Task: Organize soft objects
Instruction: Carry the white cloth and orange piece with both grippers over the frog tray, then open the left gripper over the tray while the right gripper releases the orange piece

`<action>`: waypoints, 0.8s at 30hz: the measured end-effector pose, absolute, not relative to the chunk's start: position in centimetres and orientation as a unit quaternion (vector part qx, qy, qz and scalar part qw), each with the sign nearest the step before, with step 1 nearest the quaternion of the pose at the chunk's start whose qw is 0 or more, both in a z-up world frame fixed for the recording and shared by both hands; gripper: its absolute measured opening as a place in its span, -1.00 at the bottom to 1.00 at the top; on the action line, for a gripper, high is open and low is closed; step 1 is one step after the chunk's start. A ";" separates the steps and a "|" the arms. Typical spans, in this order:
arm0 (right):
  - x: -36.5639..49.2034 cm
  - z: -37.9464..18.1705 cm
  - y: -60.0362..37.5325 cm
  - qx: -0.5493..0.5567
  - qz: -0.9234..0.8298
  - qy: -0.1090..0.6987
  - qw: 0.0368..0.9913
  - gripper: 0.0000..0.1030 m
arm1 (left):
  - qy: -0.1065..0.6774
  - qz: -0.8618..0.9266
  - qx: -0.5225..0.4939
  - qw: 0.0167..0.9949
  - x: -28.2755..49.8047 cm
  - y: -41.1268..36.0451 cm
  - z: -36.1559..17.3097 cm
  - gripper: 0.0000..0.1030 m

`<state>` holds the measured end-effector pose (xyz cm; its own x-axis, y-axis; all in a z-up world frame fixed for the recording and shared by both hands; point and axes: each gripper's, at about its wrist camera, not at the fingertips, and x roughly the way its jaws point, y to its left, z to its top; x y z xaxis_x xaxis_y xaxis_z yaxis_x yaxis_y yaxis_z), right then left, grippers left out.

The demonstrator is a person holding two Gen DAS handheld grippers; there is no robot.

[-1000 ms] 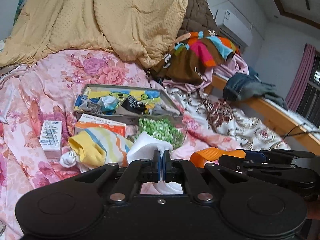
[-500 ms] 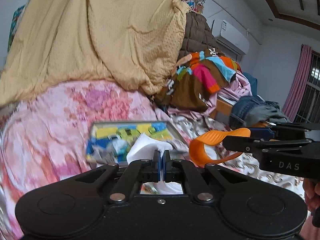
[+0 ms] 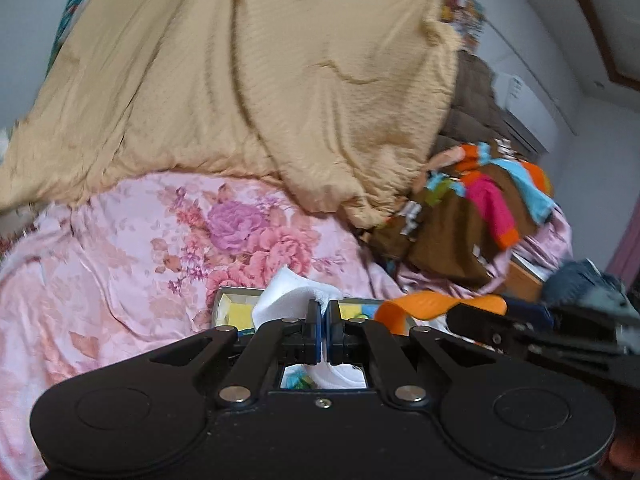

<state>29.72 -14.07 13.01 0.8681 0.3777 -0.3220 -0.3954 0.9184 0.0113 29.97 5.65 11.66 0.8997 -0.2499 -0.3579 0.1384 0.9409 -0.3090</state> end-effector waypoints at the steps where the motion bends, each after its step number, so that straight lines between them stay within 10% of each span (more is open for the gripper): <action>1: 30.9 11.9 -14.4 -0.014 0.200 0.160 0.966 -0.18 | 0.201 -0.095 -0.143 0.964 31.0 5.7 11.0 -0.98; 24: 41.3 -1.0 -10.7 -0.027 0.177 0.288 0.941 -0.17 | 0.303 -0.062 -0.172 0.935 41.8 8.2 -3.1 -0.97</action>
<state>41.31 -10.74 -0.96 0.7711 0.3176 -0.5519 -0.3484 0.9359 0.0518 41.82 8.19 -3.09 0.8085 -0.2212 -0.5453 0.0125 0.9329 -0.3599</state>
